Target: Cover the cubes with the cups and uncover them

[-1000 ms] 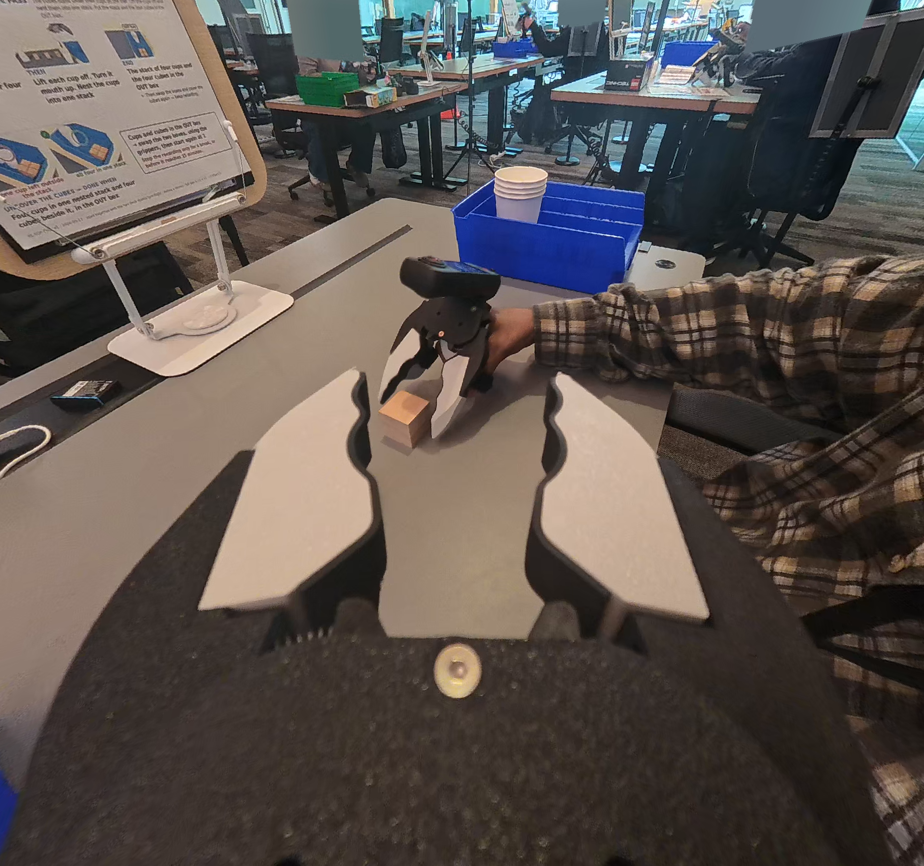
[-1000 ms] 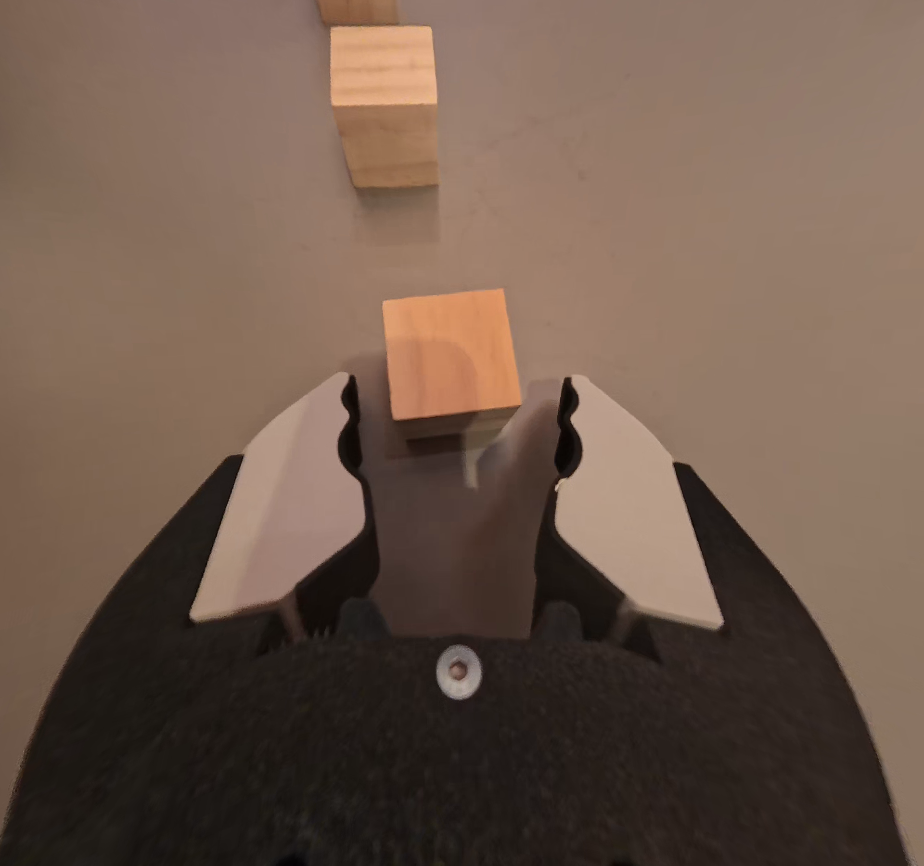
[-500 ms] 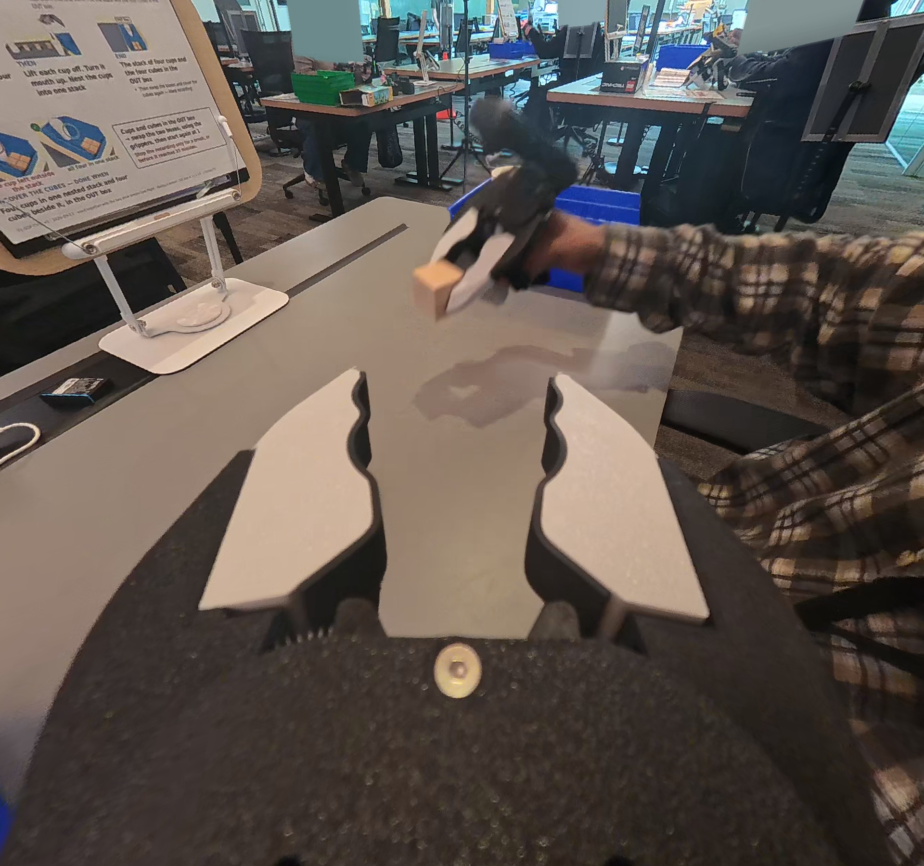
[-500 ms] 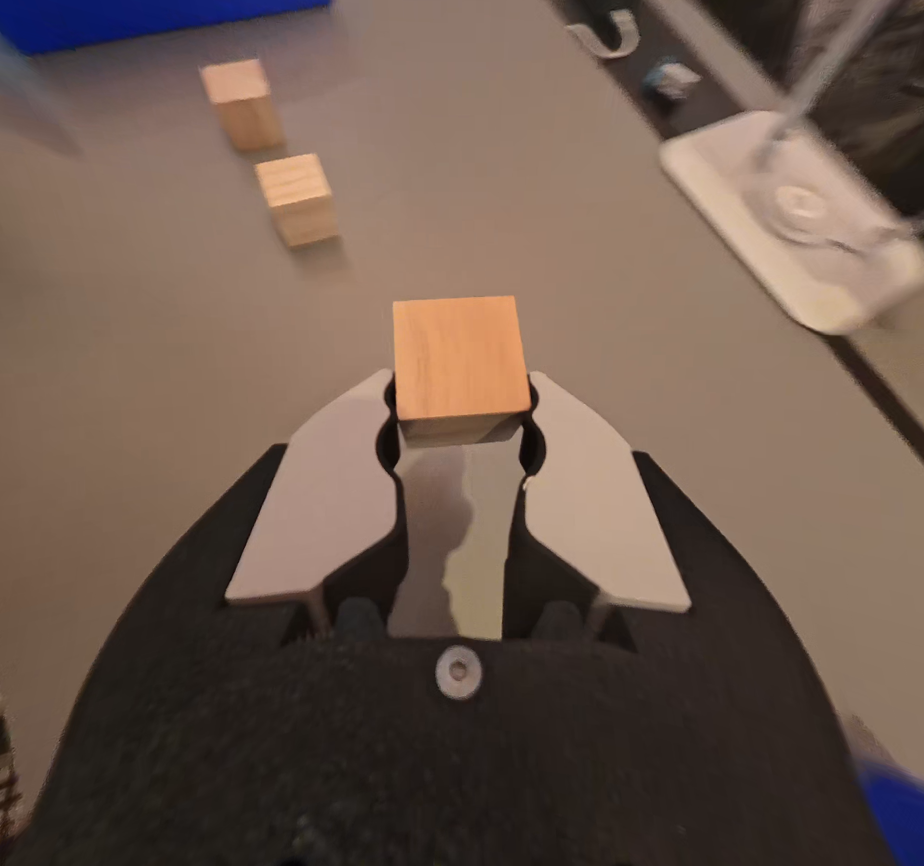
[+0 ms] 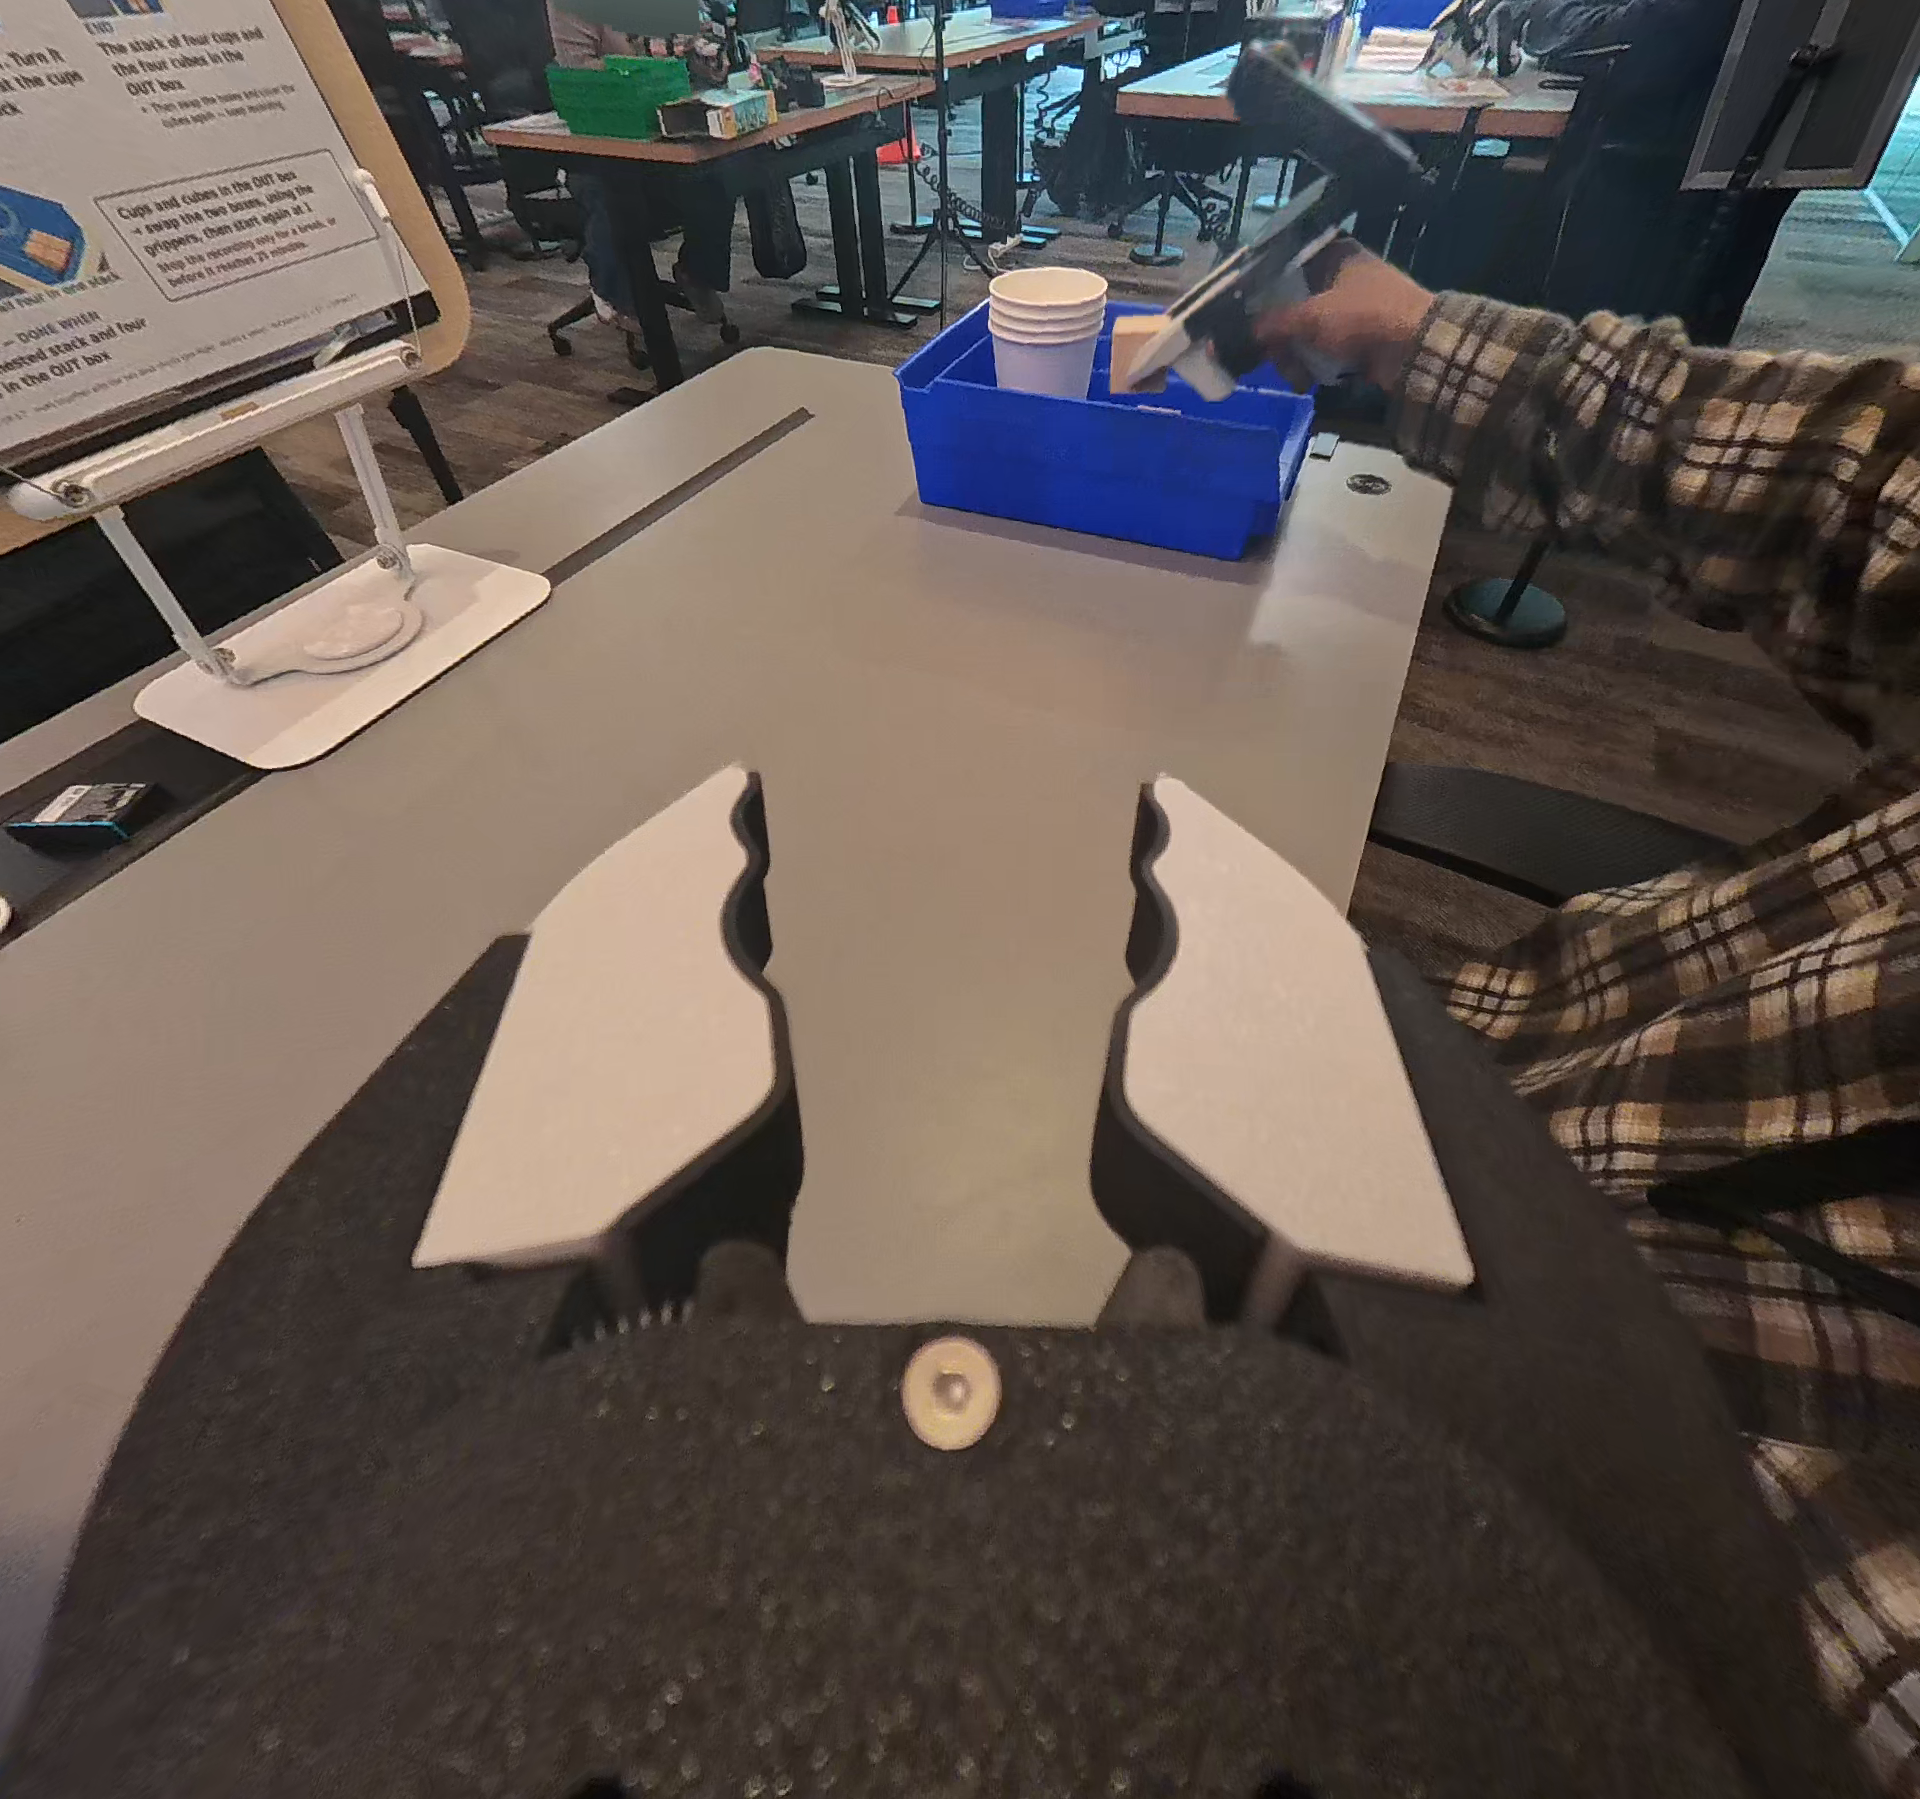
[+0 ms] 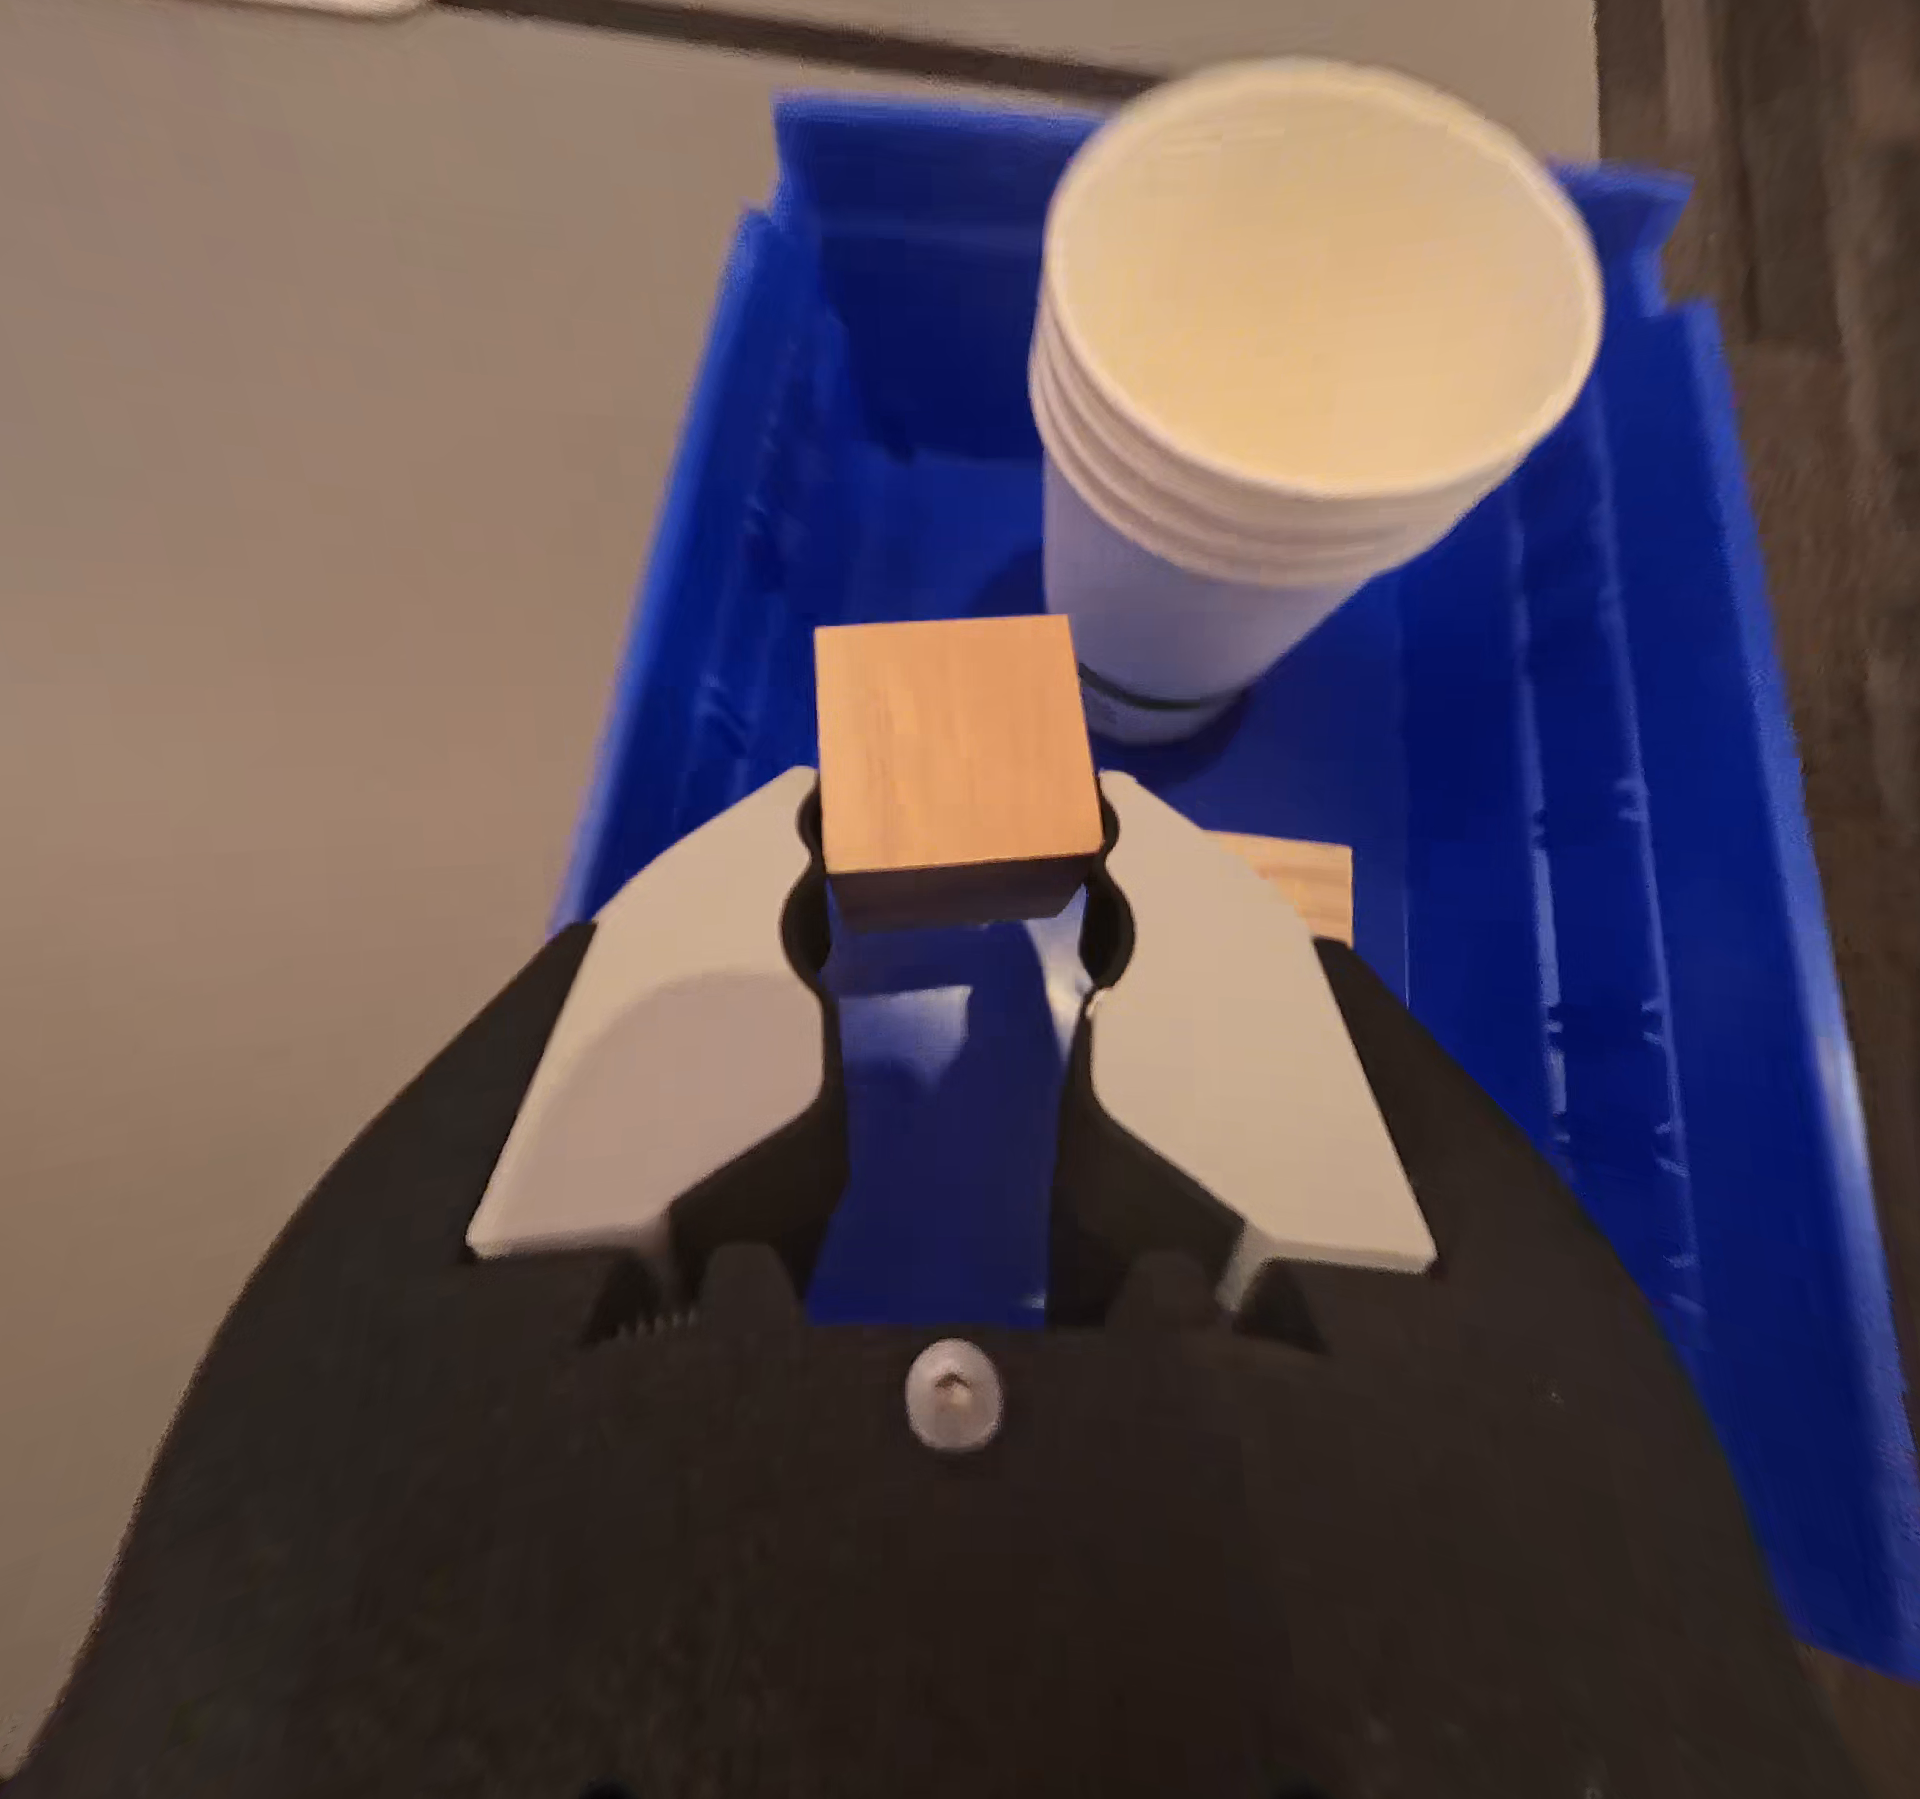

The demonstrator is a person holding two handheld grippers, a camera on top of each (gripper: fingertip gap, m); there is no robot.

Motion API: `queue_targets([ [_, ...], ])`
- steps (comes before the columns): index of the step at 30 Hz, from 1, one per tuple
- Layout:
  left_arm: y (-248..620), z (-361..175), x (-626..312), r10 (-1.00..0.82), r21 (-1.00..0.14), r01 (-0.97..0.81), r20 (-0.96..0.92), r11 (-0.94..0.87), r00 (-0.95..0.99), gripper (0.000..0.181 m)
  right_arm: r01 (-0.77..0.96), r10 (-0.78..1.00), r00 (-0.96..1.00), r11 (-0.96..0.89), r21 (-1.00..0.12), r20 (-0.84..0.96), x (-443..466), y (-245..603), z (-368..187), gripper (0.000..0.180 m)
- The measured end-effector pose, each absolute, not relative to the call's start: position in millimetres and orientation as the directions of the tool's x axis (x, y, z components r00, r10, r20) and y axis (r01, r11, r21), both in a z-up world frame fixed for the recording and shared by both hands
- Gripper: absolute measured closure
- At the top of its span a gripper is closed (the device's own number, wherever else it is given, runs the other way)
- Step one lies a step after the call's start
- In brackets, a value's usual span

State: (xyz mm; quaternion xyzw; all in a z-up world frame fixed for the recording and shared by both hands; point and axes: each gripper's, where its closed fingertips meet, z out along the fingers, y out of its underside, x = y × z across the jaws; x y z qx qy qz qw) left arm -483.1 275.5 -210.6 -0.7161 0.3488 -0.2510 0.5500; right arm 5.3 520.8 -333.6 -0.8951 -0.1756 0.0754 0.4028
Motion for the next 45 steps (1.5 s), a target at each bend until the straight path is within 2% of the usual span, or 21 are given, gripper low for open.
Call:
queue_targets([
  [11,282.7,-218.7,-486.1,-0.772,-0.957,-0.231,-0.012,-0.176,0.636,0.114,0.317,0.330,0.940,-0.764,-0.563,0.081,27.0,533.3,-404.3,0.134],
  [17,284.1,-219.3,-488.2,-0.769,-0.957,-0.227,-0.008,-0.179,0.639,0.114,0.358,0.344,0.931,-0.802,-0.477,0.121,25.7,529.2,-417.2,0.133],
  [21,283.3,-219.3,-487.3,-0.770,-0.956,-0.233,-0.014,-0.177,0.638,0.114,0.355,0.341,0.933,-0.813,-0.462,0.116,25.6,526.7,-418.8,0.133],
  [24,282.4,-218.5,-487.2,-0.770,-0.957,-0.234,-0.016,-0.174,0.638,0.114,0.375,0.369,0.925,-0.841,-0.389,0.095,27.0,516.6,-428.9,0.130],
  [27,281.5,-216.7,-487.9,-0.768,-0.958,-0.230,-0.018,-0.170,0.640,0.114,0.359,0.375,0.926,-0.835,-0.417,0.046,22.4,515.8,-425.0,0.124],
  [32,280.8,-216.3,-487.6,-0.768,-0.958,-0.231,-0.019,-0.168,0.640,0.114,0.355,0.396,0.918,-0.837,-0.418,-0.015,15.8,507.6,-403.0,0.098],
  [35,281.0,-216.9,-486.8,-0.769,-0.958,-0.231,-0.018,-0.170,0.639,0.114,0.361,0.399,0.917,-0.825,-0.435,0.006,20.1,504.4,-367.8,0.096],
  [40,280.9,-217.6,-484.0,-0.772,-0.956,-0.238,-0.022,-0.169,0.635,0.114,0.400,0.413,0.905,-0.747,-0.531,0.102,33.6,511.0,-303.4,0.105],
  [45,279.1,-217.5,-481.9,-0.774,-0.955,-0.246,-0.029,-0.165,0.633,0.114,0.485,0.481,0.866,-0.740,-0.467,0.138,31.5,510.7,-325.4,0.100],
])
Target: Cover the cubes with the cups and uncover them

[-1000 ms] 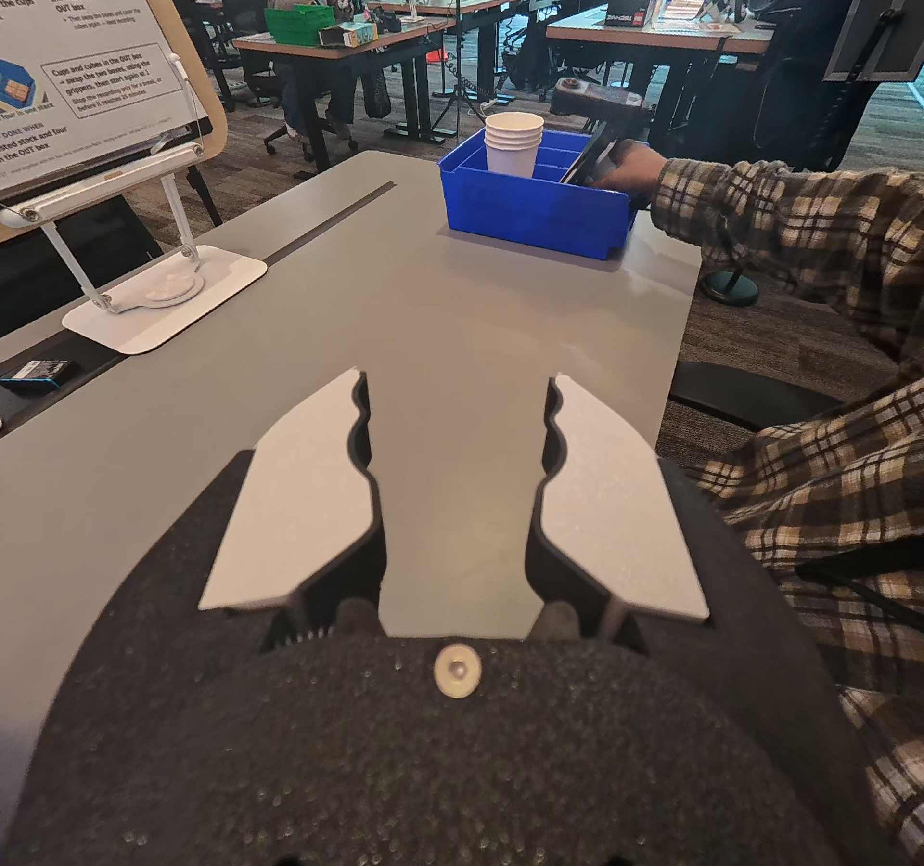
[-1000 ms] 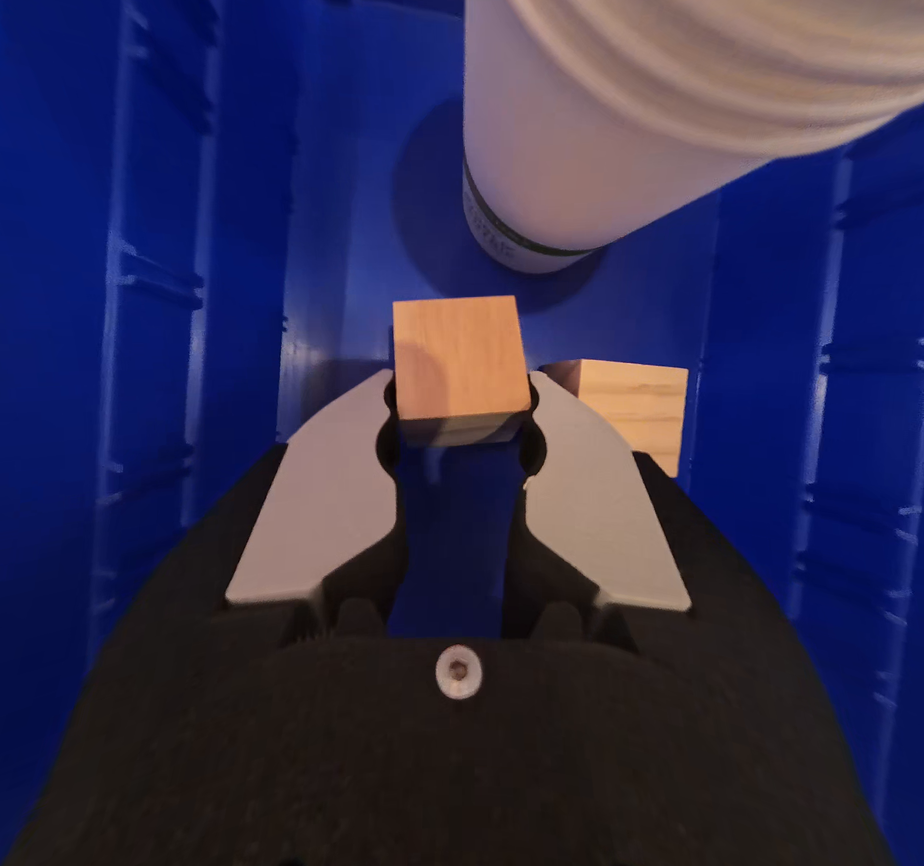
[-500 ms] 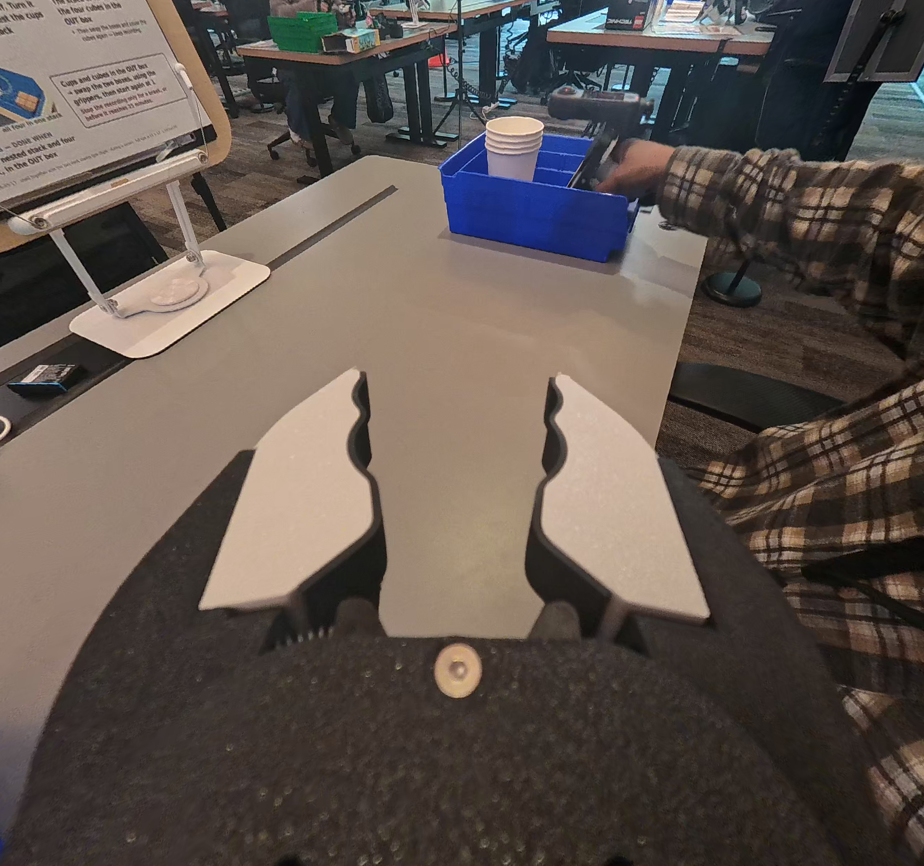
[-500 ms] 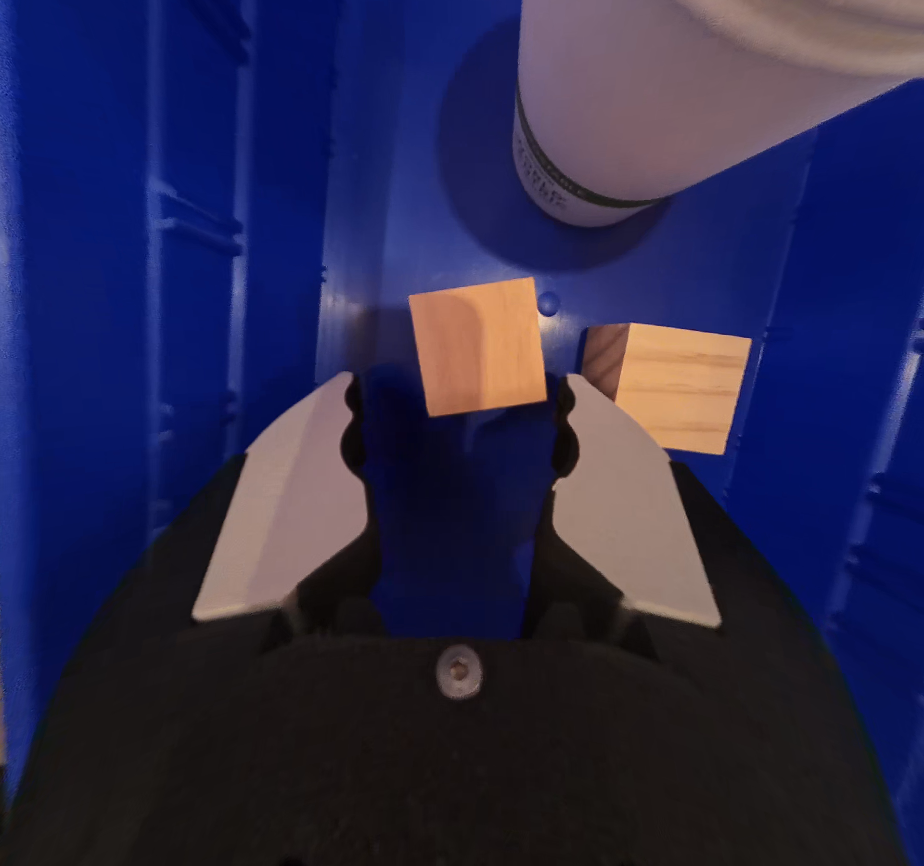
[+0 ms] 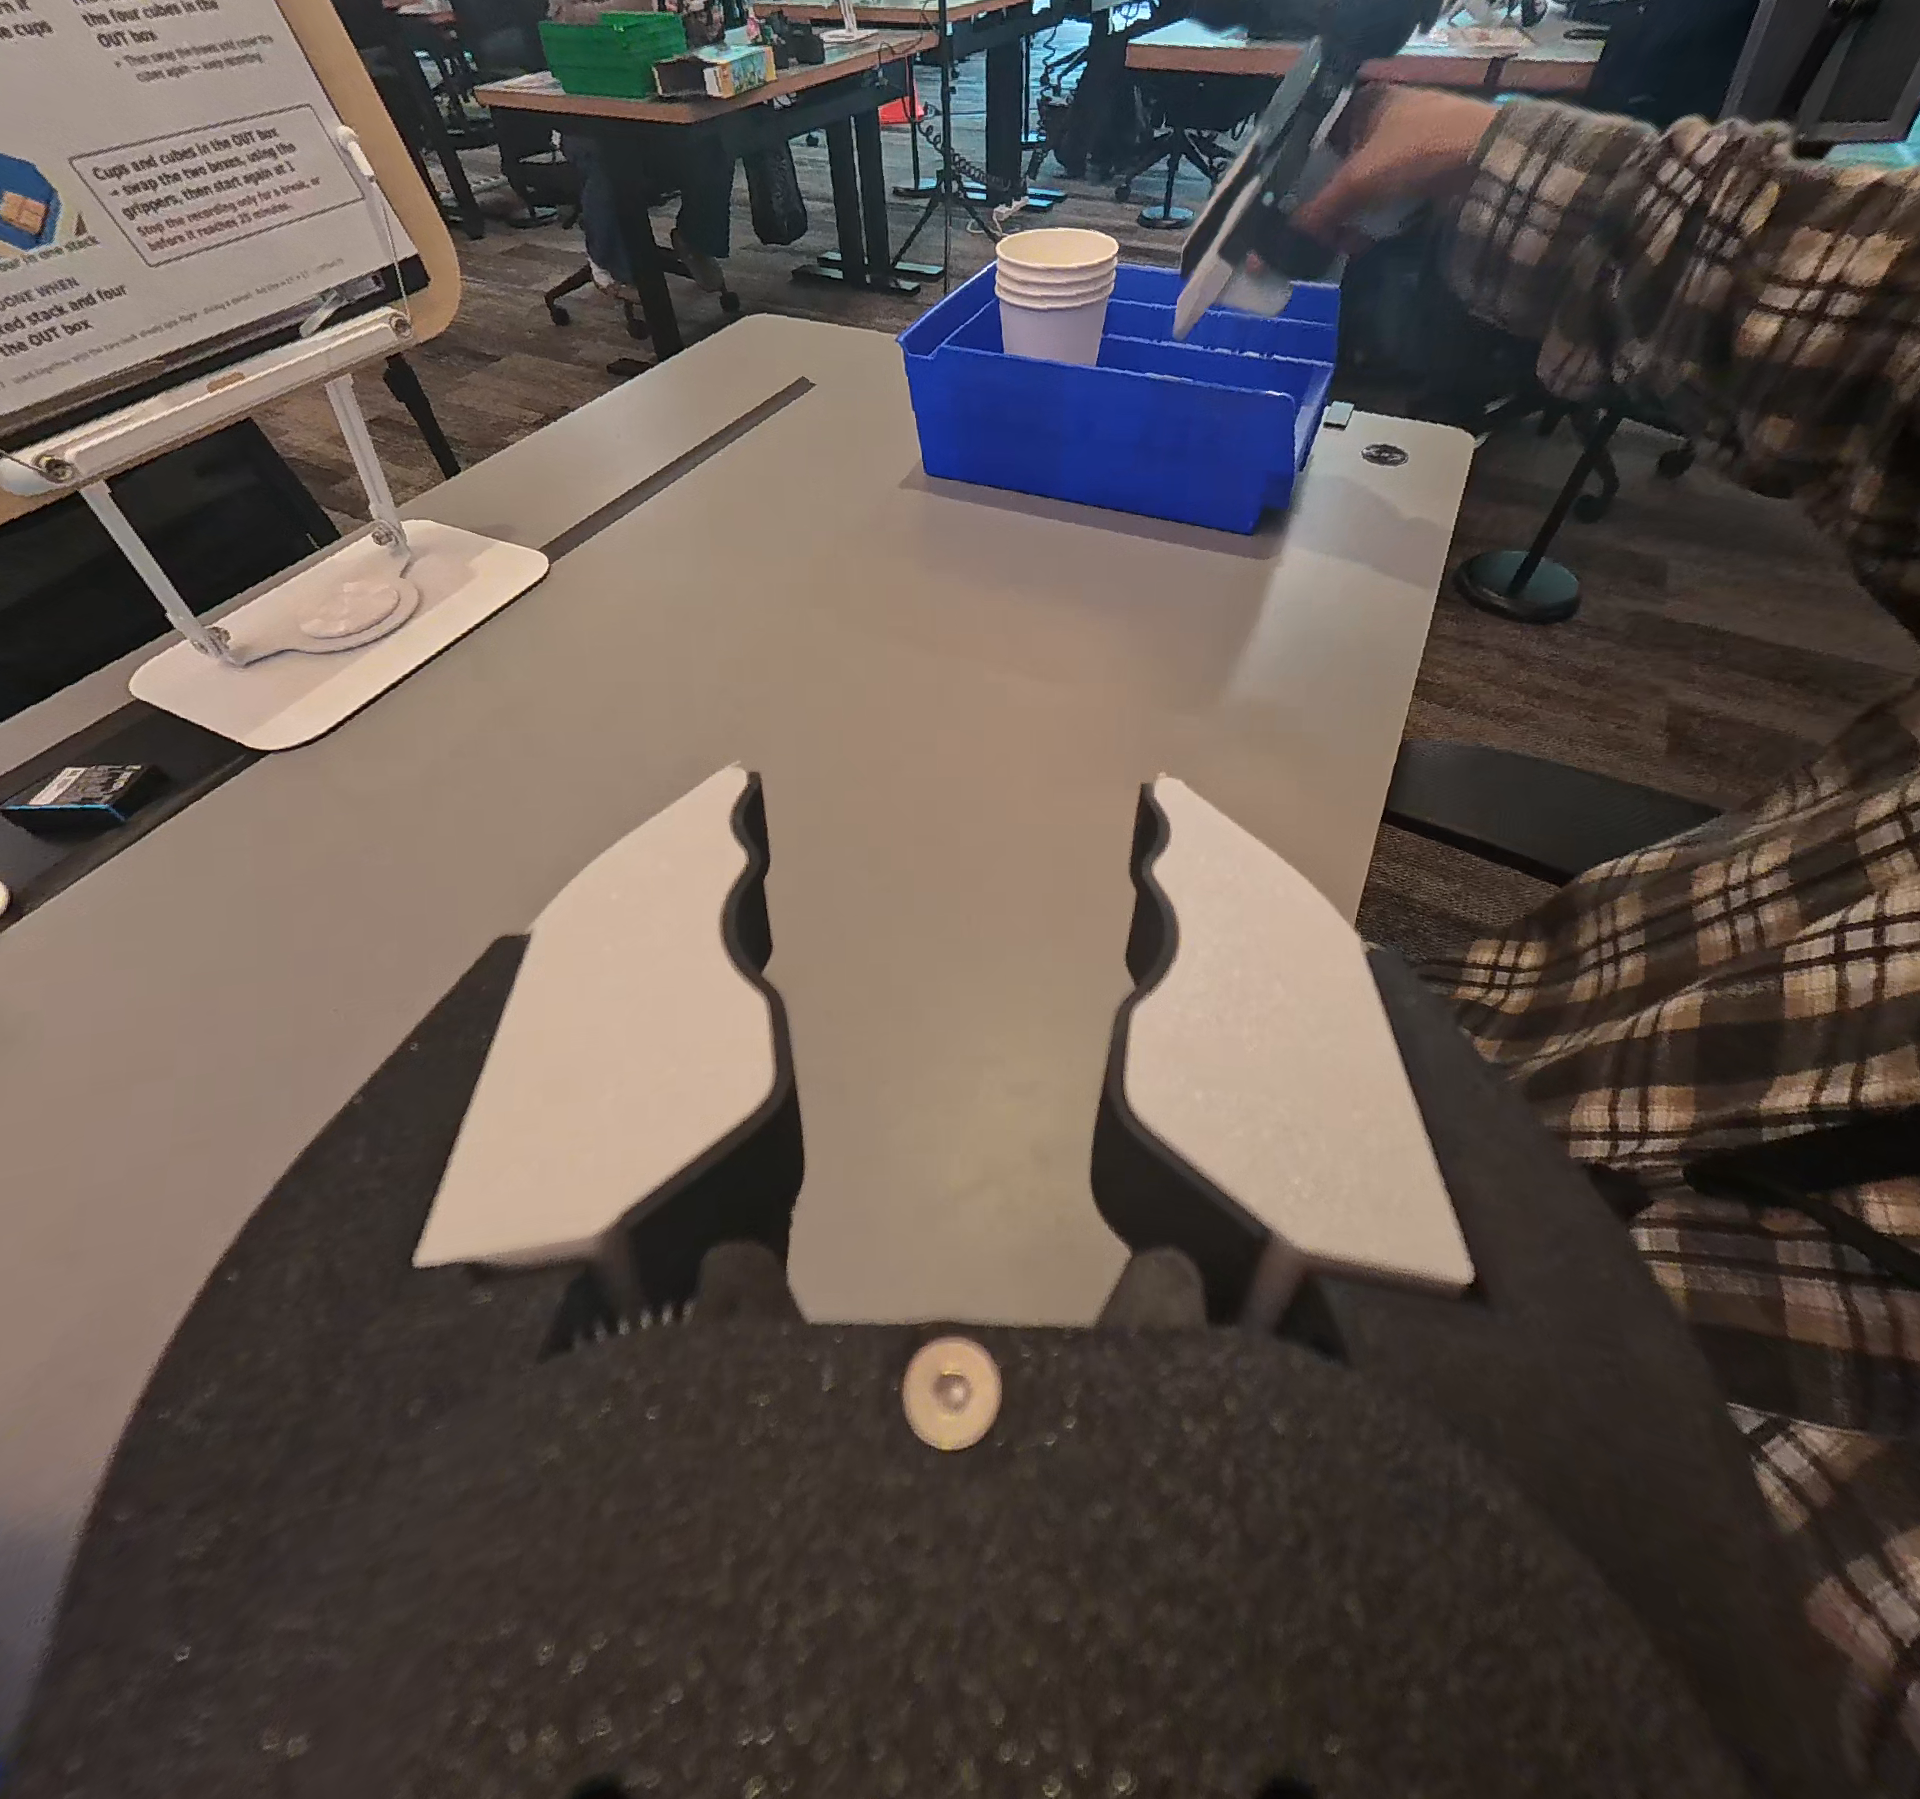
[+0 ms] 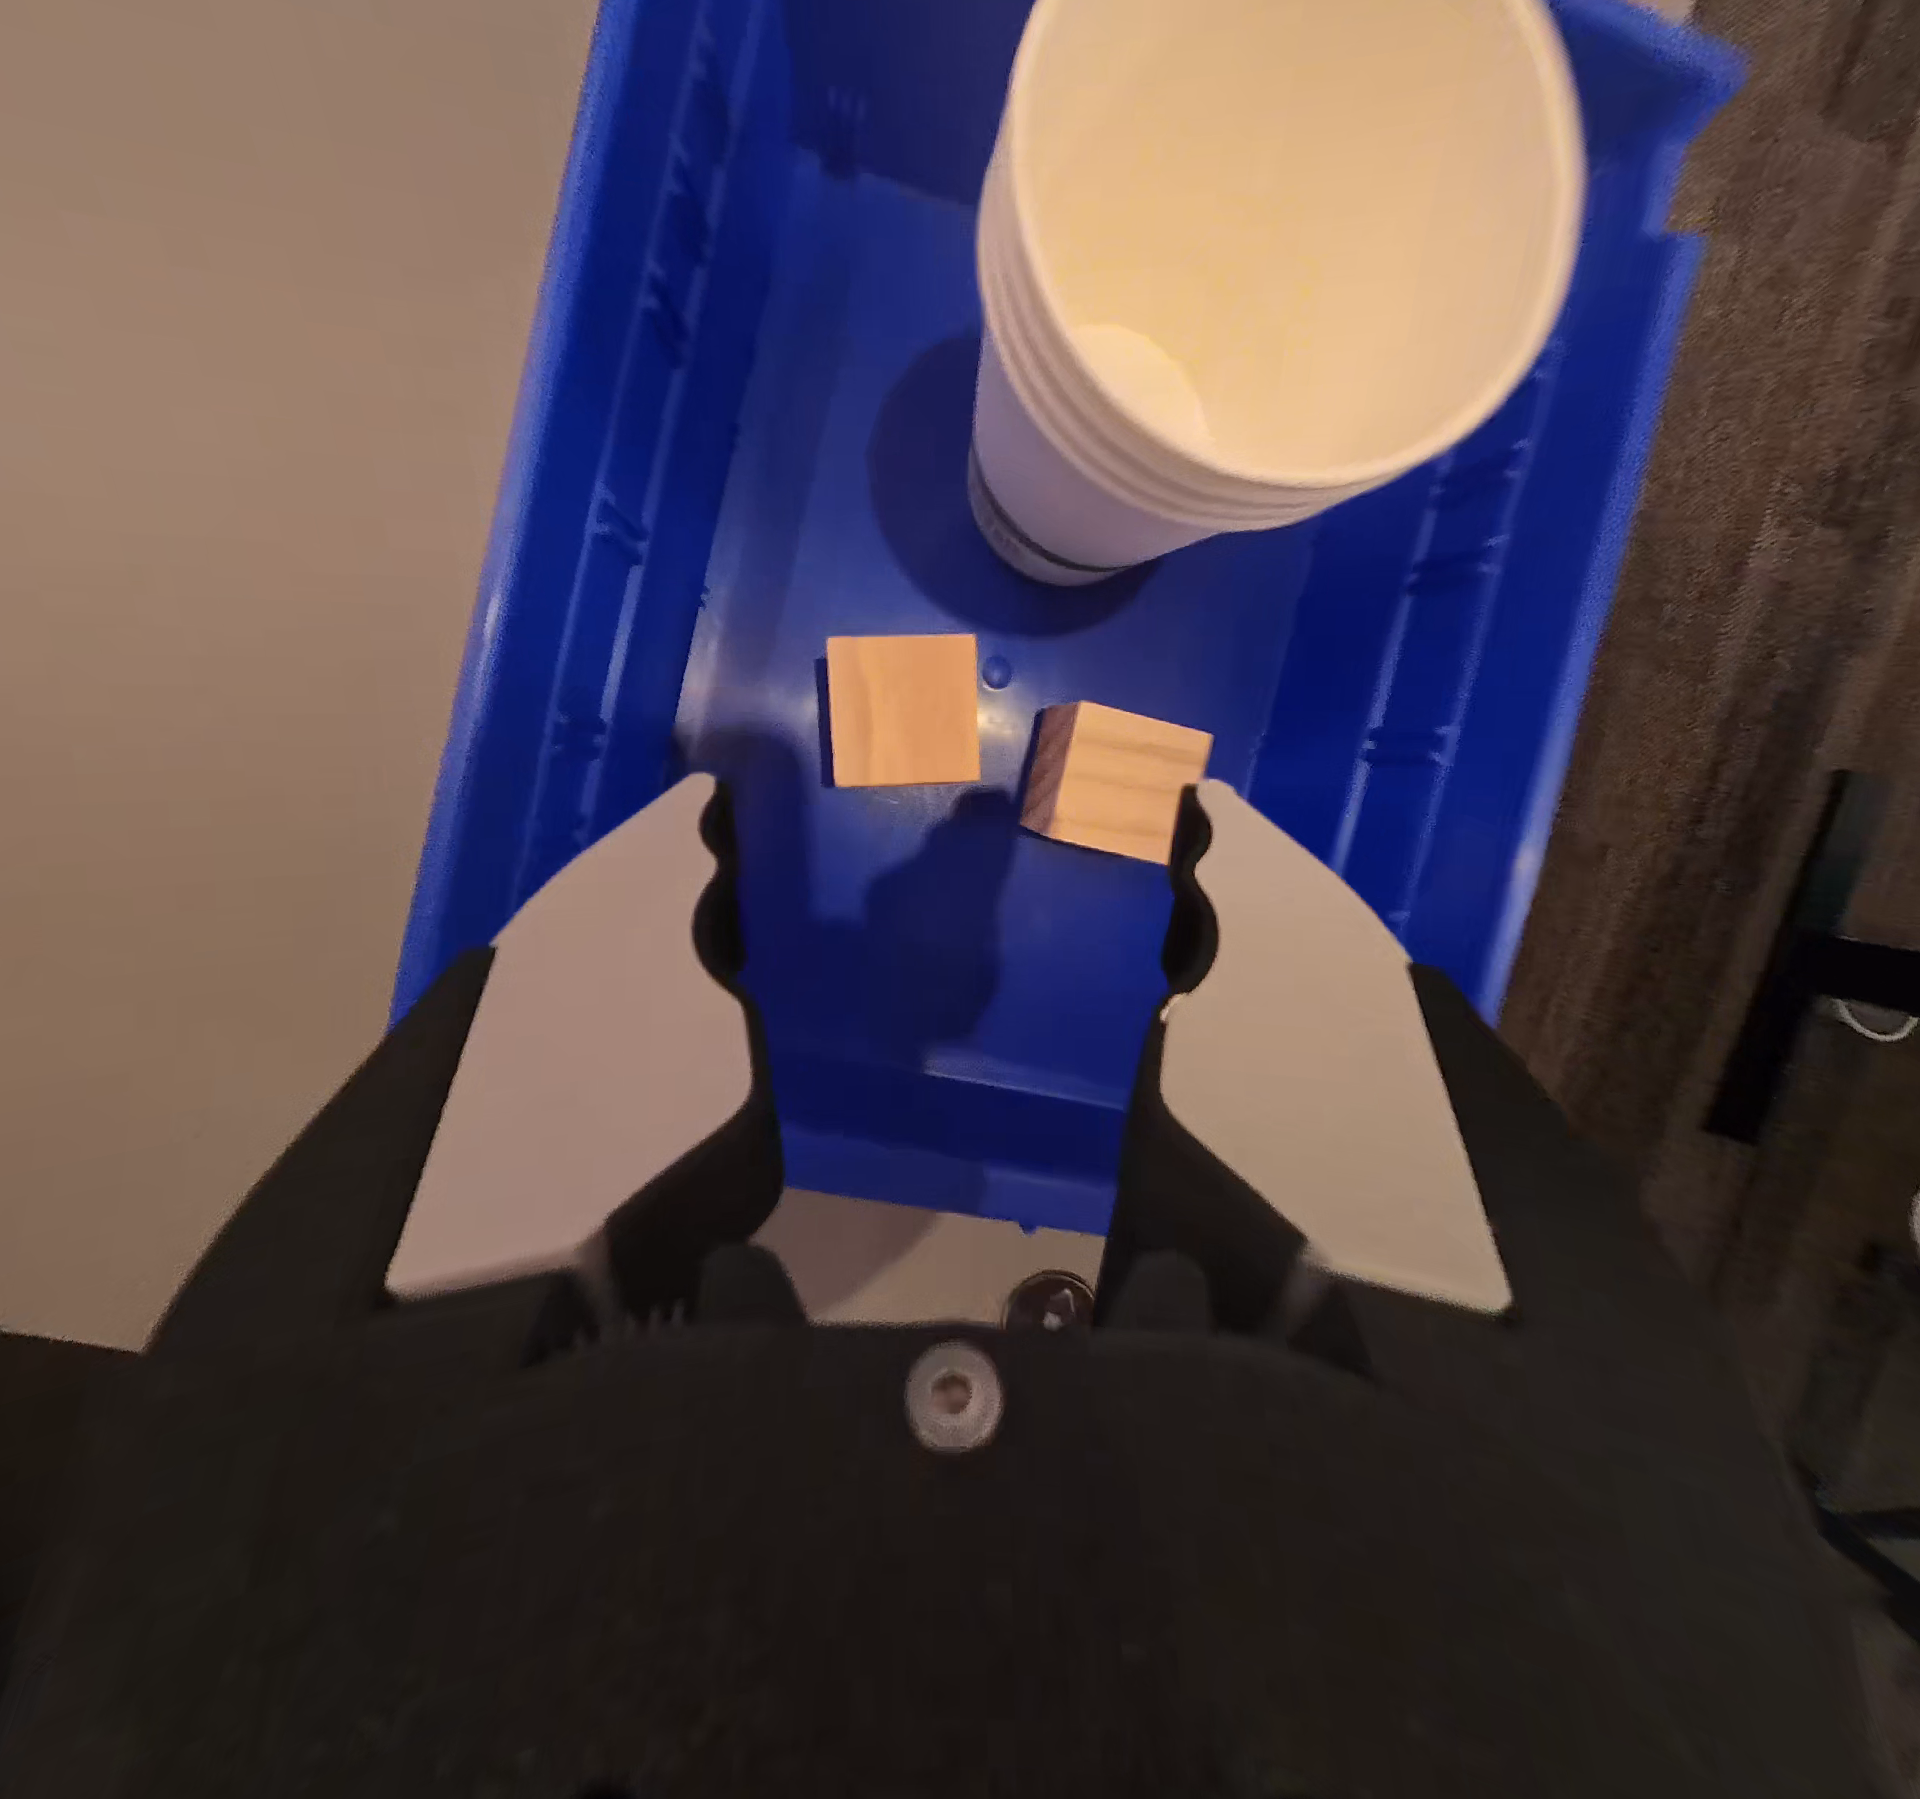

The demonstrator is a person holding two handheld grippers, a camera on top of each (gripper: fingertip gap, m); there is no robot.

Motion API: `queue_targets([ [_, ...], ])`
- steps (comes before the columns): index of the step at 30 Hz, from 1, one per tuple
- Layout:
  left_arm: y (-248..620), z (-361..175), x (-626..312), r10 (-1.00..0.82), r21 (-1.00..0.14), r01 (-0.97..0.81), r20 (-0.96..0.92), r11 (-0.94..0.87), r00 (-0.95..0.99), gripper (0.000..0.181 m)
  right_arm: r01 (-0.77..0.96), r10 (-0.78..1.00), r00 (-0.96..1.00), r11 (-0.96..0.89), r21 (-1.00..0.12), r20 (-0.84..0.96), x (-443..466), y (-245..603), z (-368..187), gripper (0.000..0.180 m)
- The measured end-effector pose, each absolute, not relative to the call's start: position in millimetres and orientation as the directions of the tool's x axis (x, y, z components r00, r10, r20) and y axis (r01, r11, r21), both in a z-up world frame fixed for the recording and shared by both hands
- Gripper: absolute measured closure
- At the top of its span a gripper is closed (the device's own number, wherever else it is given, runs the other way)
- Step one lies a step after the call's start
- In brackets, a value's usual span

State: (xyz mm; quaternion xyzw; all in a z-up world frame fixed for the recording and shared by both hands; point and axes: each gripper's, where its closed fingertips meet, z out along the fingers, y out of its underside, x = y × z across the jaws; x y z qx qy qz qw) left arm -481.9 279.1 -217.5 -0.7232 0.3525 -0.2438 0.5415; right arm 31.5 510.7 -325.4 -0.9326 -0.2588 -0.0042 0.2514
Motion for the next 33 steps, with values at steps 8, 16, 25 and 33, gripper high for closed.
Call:
queue_targets([
  [8,278.7,-216.7,-484.5,-0.770,-0.956,-0.240,-0.027,-0.165,0.637,0.114,0.503,0.501,0.858,-0.778,-0.377,0.112,24.6,518.6,-387.4,0.101],
  [16,281.0,-219.2,-484.9,-0.771,-0.954,-0.244,-0.023,-0.173,0.636,0.114,0.452,0.443,0.890,-0.822,-0.347,0.111,27.3,527.8,-402.6,0.125],
  [25,280.1,-217.8,-485.3,-0.770,-0.956,-0.241,-0.025,-0.169,0.637,0.114,0.500,0.478,0.865,-0.805,-0.318,0.149,28.8,528.3,-406.5,0.109],
  [33,278.9,-216.9,-484.9,-0.771,-0.956,-0.242,-0.027,-0.166,0.636,0.114,0.426,0.421,0.903,-0.843,-0.327,0.091,26.1,526.0,-413.2,0.135],
])
